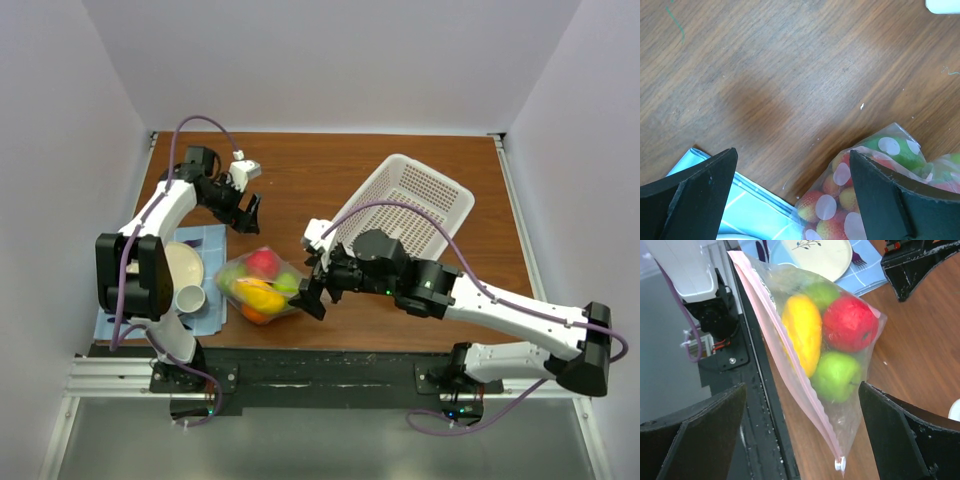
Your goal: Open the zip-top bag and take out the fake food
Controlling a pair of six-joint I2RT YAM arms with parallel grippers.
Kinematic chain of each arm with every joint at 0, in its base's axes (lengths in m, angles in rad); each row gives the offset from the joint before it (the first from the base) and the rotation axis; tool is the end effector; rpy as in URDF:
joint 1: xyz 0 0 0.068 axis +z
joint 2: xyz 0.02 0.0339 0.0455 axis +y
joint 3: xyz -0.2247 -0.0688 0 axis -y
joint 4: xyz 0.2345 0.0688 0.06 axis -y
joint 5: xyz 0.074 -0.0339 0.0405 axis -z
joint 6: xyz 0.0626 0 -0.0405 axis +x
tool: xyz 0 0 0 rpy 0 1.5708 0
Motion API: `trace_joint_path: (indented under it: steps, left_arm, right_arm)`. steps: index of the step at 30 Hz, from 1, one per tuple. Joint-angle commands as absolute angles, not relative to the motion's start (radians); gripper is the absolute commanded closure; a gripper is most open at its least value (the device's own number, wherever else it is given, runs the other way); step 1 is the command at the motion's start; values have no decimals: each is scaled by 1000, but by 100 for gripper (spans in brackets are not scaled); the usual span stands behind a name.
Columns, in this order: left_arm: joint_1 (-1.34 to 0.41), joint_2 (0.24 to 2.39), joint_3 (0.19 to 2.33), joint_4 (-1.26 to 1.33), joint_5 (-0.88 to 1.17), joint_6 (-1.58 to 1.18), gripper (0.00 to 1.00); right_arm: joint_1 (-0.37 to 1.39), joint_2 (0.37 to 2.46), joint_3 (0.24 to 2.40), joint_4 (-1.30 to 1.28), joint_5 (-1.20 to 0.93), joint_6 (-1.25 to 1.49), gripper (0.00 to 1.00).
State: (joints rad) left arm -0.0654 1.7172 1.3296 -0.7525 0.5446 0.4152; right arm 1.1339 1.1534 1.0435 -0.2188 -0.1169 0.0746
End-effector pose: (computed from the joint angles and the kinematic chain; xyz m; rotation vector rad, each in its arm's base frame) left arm 0.3430 -0.0550 0.1868 0.7623 2.4530 -0.6074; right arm 0.1192 0.2726 0.3089 -1.0862 1.6891 0.9123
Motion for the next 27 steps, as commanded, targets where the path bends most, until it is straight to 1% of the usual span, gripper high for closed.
trace_joint_path:
  steps: [1,5,10,12,13,14,15,16,17,20,23,27]
  left_arm:
    - [-69,1686,1377,-752,552,425,0]
    - [-69,1678,1397,-753,548,425,0]
    - [-69,1678,1413,-750,548,423,0]
    - [-69,1681,1411,-747,548,426,0]
    - [-69,1680,1411,-744,546,426,0]
    - [-69,1680,1410,-739,543,426,0]
    - [-68,1678,1405,-733,538,423,0]
    - [-67,1678,1402,-720,534,422,0]
    - [-66,1678,1401,-710,532,414,0]
    - [-51,1695,1407,-675,540,387,0]
    - [-22,1727,1449,-641,541,333,0]
    - [81,1807,1557,-595,583,244,0]
  right_arm:
    - [1146,1235,1095,-183,-61,-26,1]
    - [1146,1319,1152,-179,-115,-75,1]
    - [1146,1379,1195,-189,-103,-107,2]
    - [1146,1391,1198,-195,-100,-112,12]
    - [1146,1397,1200,-196,-83,-113,20]
    - [1146,1400,1201,-195,-66,-115,43]
    - [1144,1410,1207,-192,-57,-115,59]
    - [1146,1413,1212,-189,-35,-115,82]
    - [1146,1416,1218,-173,15,-121,100]
    - [1141,1459,1273,-164,86,-190,100]
    - [1105,1552,1393,-172,77,-231,100]
    - [1033,1687,1595,-155,48,-284,100]
